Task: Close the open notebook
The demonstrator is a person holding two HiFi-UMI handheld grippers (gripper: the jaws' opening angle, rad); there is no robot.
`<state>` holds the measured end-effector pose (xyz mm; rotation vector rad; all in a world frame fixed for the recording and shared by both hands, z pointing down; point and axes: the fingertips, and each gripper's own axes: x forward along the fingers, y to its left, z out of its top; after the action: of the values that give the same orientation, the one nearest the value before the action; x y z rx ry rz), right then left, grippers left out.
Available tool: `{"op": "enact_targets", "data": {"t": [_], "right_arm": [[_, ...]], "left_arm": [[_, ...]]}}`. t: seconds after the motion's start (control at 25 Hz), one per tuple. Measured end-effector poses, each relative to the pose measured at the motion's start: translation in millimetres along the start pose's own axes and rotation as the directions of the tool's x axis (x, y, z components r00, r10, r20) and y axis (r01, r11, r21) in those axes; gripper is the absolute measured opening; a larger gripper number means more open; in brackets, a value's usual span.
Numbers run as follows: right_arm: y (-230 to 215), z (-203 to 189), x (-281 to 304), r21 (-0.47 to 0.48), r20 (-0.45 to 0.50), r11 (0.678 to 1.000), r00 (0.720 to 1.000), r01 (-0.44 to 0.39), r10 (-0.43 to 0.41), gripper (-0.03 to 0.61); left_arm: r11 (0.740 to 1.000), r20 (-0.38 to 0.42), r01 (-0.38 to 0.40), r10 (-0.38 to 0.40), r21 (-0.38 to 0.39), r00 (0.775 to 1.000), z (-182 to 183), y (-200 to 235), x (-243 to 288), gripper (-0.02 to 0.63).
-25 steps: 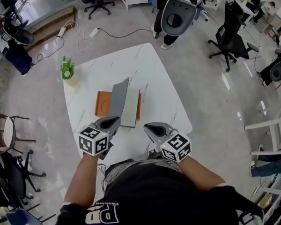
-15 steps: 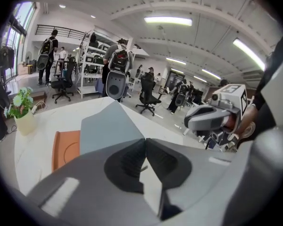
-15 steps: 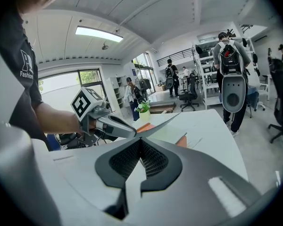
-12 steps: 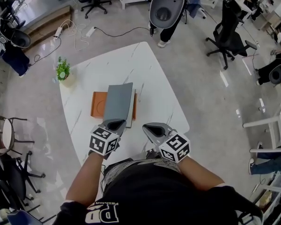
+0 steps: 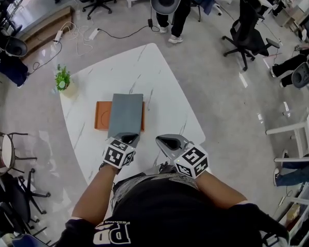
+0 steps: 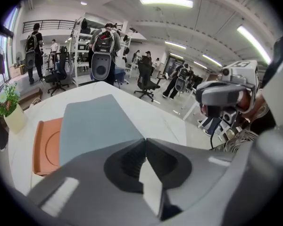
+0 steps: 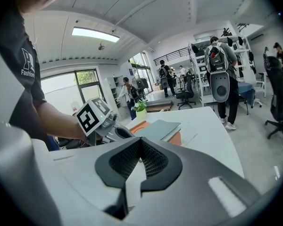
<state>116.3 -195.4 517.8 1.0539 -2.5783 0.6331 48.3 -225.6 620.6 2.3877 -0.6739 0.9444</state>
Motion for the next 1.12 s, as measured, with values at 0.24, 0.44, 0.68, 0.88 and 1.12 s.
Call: {"op": "enact_targets", "data": {"t": [0.24, 0.44, 0.68, 0.88, 1.12], "right_arm": [[-1, -3, 0, 0.014, 0.002, 1.000, 1.000, 0.003, -0.003, -0.006], [-5, -7, 0, 0.026, 0.005, 1.000, 1.000, 0.010, -0.010, -0.006], [-8, -8, -5, 0.045, 0.011, 0.999, 1.000, 0.024, -0.024, -0.006], [-10, -10, -8, 0.052, 0.012, 0.998, 0.999, 0.033, -0.033, -0.006], [-4, -9, -4, 0.050, 0.013, 0.998, 0.999, 0.034, -0.034, -0.006]], "left_arm": [[1.000, -0.048, 0.007, -0.007, 0.010, 0.999, -7, -1, 10, 0.069], [1.000, -0.078, 0.003, -0.001, 0.026, 0.997, -15, 2, 18, 0.072], [0.999, -0.098, 0.000, 0.004, 0.041, 0.995, -17, 1, 22, 0.074], [0.999, -0.100, 0.005, 0.000, 0.053, 0.995, -17, -1, 24, 0.076], [1.000, -0.085, 0.022, -0.020, 0.021, 0.996, -13, -7, 20, 0.101]]}}
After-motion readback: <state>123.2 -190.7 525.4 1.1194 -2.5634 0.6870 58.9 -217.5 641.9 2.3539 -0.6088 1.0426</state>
